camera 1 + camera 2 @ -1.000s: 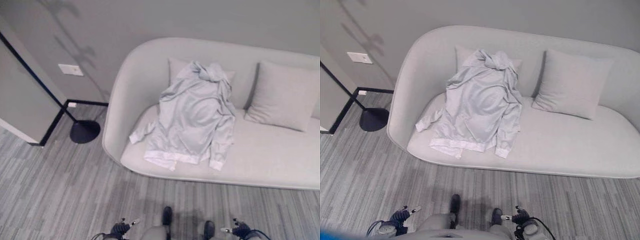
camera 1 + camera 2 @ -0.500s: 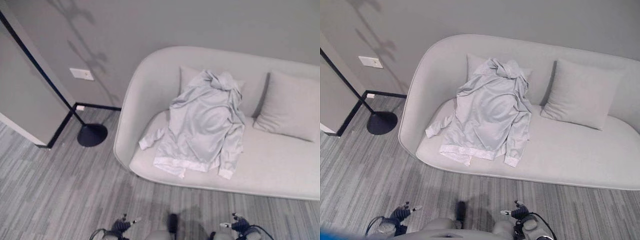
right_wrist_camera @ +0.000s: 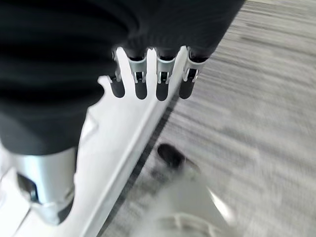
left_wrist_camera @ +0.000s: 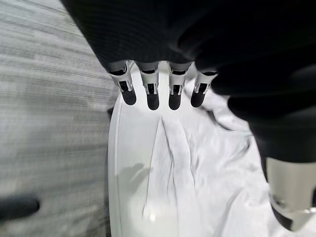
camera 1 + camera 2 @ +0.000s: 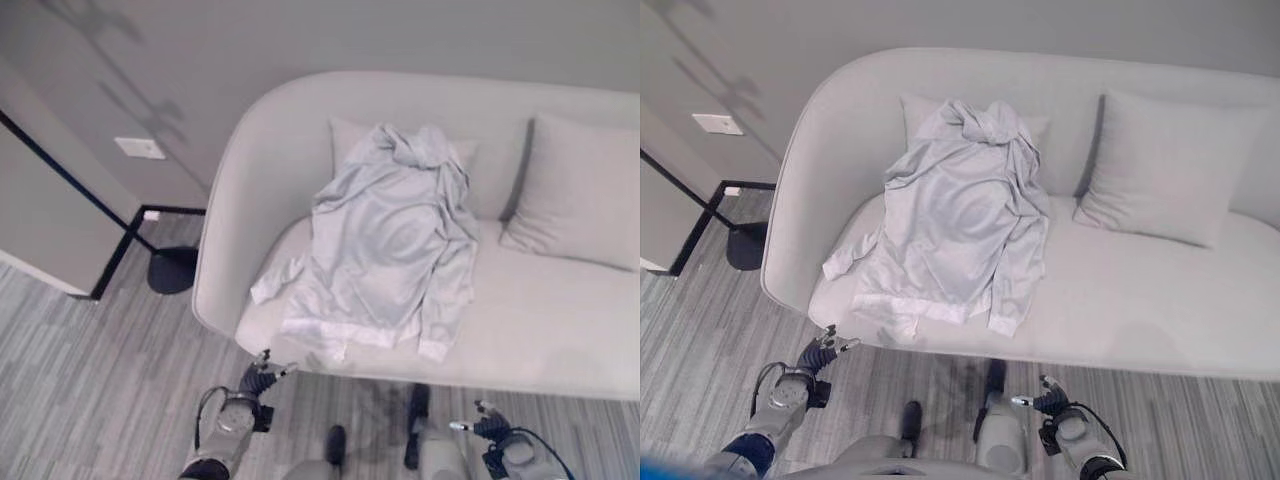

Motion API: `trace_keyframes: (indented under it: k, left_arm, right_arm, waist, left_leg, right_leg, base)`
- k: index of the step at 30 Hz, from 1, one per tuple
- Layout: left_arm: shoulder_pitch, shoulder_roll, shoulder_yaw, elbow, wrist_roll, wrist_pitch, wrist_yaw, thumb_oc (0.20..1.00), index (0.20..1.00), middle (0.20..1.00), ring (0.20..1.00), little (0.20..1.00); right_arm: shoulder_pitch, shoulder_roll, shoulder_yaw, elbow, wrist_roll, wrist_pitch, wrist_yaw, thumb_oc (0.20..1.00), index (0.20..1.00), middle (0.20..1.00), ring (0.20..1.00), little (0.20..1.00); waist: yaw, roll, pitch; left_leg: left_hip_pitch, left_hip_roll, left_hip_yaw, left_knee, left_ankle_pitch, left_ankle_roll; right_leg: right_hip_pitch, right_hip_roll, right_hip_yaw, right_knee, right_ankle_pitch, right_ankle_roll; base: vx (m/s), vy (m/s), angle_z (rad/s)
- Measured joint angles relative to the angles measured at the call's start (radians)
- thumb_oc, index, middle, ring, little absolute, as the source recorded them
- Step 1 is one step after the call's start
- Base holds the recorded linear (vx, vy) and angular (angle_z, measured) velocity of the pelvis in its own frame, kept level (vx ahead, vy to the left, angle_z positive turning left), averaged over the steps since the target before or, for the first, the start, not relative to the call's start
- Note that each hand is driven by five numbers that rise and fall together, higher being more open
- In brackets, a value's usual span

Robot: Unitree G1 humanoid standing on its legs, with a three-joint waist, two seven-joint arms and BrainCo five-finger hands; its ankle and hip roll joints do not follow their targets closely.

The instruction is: Hang the clothes on the sofa on the clothes rack.

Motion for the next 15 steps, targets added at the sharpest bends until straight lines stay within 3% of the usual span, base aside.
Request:
trace_keyframes:
  k: [2, 3, 5, 8, 10, 11, 12, 13, 14, 15]
  left_arm:
    - [0.015, -0.003, -0.001, -0.024, -0.024, 0.0, -0.004, 1.0, 1.0, 1.0, 1.0, 1.0]
    - [0.014, -0.001, -0.001, -0.039, -0.036, 0.0, -0.005, 1.0, 1.0, 1.0, 1.0, 1.0]
    - [0.006, -0.003, -0.007, -0.054, -0.036, -0.001, -0.006, 1.0, 1.0, 1.0, 1.0, 1.0]
    - [-0.03, -0.013, -0.026, -0.058, -0.036, 0.0, -0.006, 1.0, 1.0, 1.0, 1.0, 1.0]
    - [-0.074, -0.011, -0.031, -0.064, -0.037, -0.001, -0.005, 1.0, 1.0, 1.0, 1.0, 1.0]
    - [-0.088, -0.01, -0.033, -0.074, -0.038, -0.001, -0.004, 1.0, 1.0, 1.0, 1.0, 1.0]
    - [-0.106, -0.009, -0.045, -0.088, -0.038, -0.004, -0.001, 1.0, 1.0, 1.0, 1.0, 1.0]
    - [-0.118, -0.009, -0.053, -0.089, -0.038, -0.004, 0.002, 1.0, 1.0, 1.0, 1.0, 1.0]
    - [-0.117, -0.005, -0.064, -0.09, -0.038, 0.001, 0.005, 1.0, 1.0, 1.0, 1.0, 1.0]
    - [-0.096, 0.005, -0.06, -0.121, -0.038, 0.002, 0.006, 1.0, 1.0, 1.0, 1.0, 1.0]
  right_arm:
    - [-0.006, -0.002, -0.018, -0.002, 0.001, -0.005, -0.011, 1.0, 1.0, 1.0, 1.0, 1.0]
    - [-0.013, -0.003, -0.023, -0.005, 0.001, -0.005, -0.019, 1.0, 1.0, 1.0, 1.0, 1.0]
    - [-0.019, -0.012, -0.019, -0.021, 0.001, -0.009, -0.021, 1.0, 1.0, 1.0, 1.0, 1.0]
    - [-0.026, -0.051, 0.016, -0.057, 0.001, -0.011, -0.026, 1.0, 1.0, 1.0, 1.0, 1.0]
    - [-0.031, -0.07, 0.015, -0.108, 0.001, -0.009, -0.028, 1.0, 1.0, 1.0, 1.0, 1.0]
    - [-0.037, -0.08, 0.011, -0.131, 0.002, -0.012, -0.03, 1.0, 1.0, 1.0, 1.0, 1.0]
    - [-0.053, -0.093, 0.008, -0.148, 0.002, -0.013, -0.037, 1.0, 1.0, 1.0, 1.0, 1.0]
    - [-0.065, -0.099, 0.008, -0.152, 0.002, -0.014, -0.038, 1.0, 1.0, 1.0, 1.0, 1.0]
    - [-0.086, -0.108, 0.022, -0.177, -0.006, -0.005, -0.041, 1.0, 1.0, 1.0, 1.0, 1.0]
    - [-0.076, -0.106, 0.017, -0.214, -0.009, -0.007, -0.04, 1.0, 1.0, 1.0, 1.0, 1.0]
  waist:
    - [0.002, -0.002, -0.002]
    - [0.009, -0.02, -0.007]
    - [0.018, -0.042, -0.008]
    - [0.018, -0.027, -0.003]
    - [0.018, -0.024, 0.021]
    - [0.018, -0.022, 0.03]
    - [0.019, -0.016, 0.041]
    - [0.024, -0.009, 0.05]
    - [0.026, 0.013, 0.052]
    - [0.029, 0.022, 0.049]
  left_leg:
    - [0.005, 0.046, -0.008, 0.034, -0.015, -0.023]
    - [-0.038, 0.049, -0.013, 0.133, -0.033, -0.051]
    - [-0.121, 0.043, -0.022, 0.305, -0.053, -0.074]
    - [-0.201, 0.042, -0.067, 0.43, -0.064, -0.091]
    - [-0.222, 0.05, -0.062, 0.334, -0.062, -0.089]
    - [-0.222, 0.047, -0.06, 0.226, -0.054, -0.082]
    - [-0.244, 0.042, -0.058, 0.072, -0.005, -0.082]
    - [-0.261, 0.039, -0.056, 0.037, 0.019, -0.084]
    - [-0.266, 0.037, -0.003, 0.001, 0.04, -0.057]
    - [-0.263, 0.039, -0.016, 0.003, 0.065, -0.051]
  right_leg:
    - [0.027, 0.048, -0.022, -0.001, -0.02, -0.04]
    - [0.033, 0.064, -0.023, -0.003, -0.049, -0.057]
    - [0.035, 0.063, -0.013, 0.003, -0.046, -0.083]
    - [0.042, 0.071, -0.008, 0.0, -0.077, -0.119]
    - [0.04, 0.071, -0.003, -0.003, -0.082, -0.121]
    - [0.036, 0.07, 0.0, -0.003, -0.082, -0.118]
    - [0.017, 0.07, 0.007, -0.004, -0.082, -0.114]
    - [0.012, 0.075, 0.009, -0.004, -0.081, -0.113]
    - [0.013, 0.098, 0.032, -0.004, -0.078, -0.103]
    - [0.013, 0.106, 0.043, -0.004, -0.077, -0.102]
  base:
    - [0.1, -0.154, 0.11]
    - [0.05, -0.114, 0.03]
    - [0.04, -0.067, -0.15]
    - [0.07, 0.007, -0.03]
    - [0.06, 0.092, 0.0]
    - [0.07, 0.132, -0.13]
    - [0.15, 0.189, -0.24]
    - [0.16, 0.207, -0.57]
    - [0.15, 0.196, -0.72]
    - [0.06, 0.157, -0.81]
